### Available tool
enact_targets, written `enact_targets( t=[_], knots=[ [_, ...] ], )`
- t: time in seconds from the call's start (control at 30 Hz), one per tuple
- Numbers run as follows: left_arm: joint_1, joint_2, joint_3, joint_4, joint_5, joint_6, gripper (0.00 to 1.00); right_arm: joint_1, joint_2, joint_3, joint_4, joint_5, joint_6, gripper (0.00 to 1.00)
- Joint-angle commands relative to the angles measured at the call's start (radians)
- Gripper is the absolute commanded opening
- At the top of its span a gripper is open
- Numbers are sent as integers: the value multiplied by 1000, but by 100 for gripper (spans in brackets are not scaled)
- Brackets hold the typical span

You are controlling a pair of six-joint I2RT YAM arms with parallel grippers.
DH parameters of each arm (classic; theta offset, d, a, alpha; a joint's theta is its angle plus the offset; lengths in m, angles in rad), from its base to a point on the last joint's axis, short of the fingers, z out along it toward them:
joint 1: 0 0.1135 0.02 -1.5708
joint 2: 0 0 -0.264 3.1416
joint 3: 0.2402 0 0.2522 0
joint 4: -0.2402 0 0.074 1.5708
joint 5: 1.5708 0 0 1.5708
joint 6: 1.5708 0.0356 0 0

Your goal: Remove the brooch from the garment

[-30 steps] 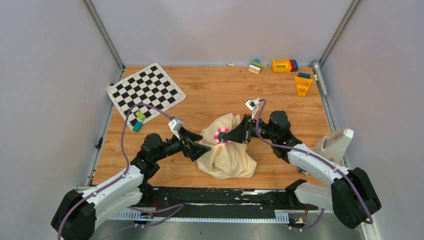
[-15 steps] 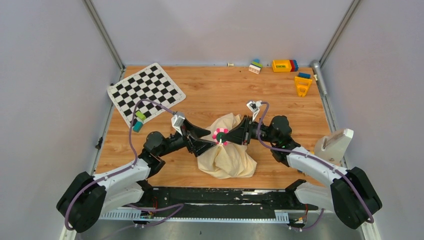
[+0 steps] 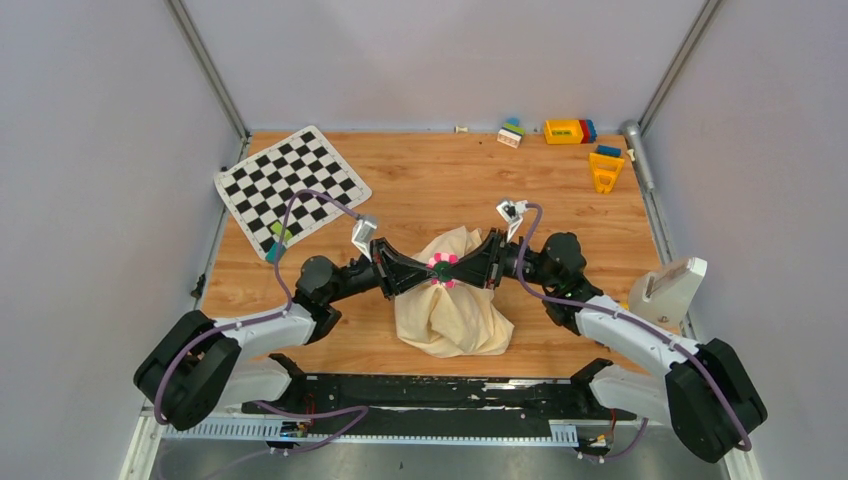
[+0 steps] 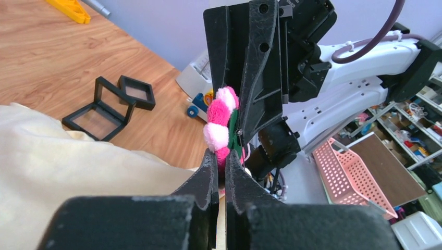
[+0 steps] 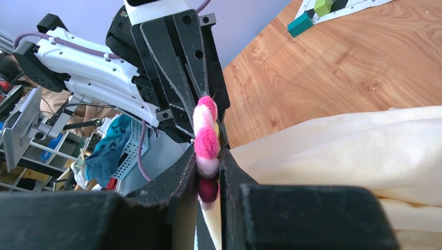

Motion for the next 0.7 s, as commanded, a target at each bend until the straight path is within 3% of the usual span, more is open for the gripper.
enact_targets(
  t=[0.0,0.07,0.27,0.53,0.6,0.67],
  knots=[
    [-3,6,39,78,20,-17,0,9,-31,19,19,-1,8,0],
    [-3,0,45,53,23,-15,0,9,-34,24,5,-4,1,3],
    [-3,-58,50,-71,-18,15,0,9,-49,14,13,-15,-21,25],
    [-3,-82,64,-145,-28,29,0,11,-24,30,52,-47,0,37],
    [-3,-84,63,-141,-35,22,0,10,-31,32,36,-46,-10,39],
    [-3,-92,58,-135,-49,11,0,11,-47,33,-8,-27,-34,28]
  ],
)
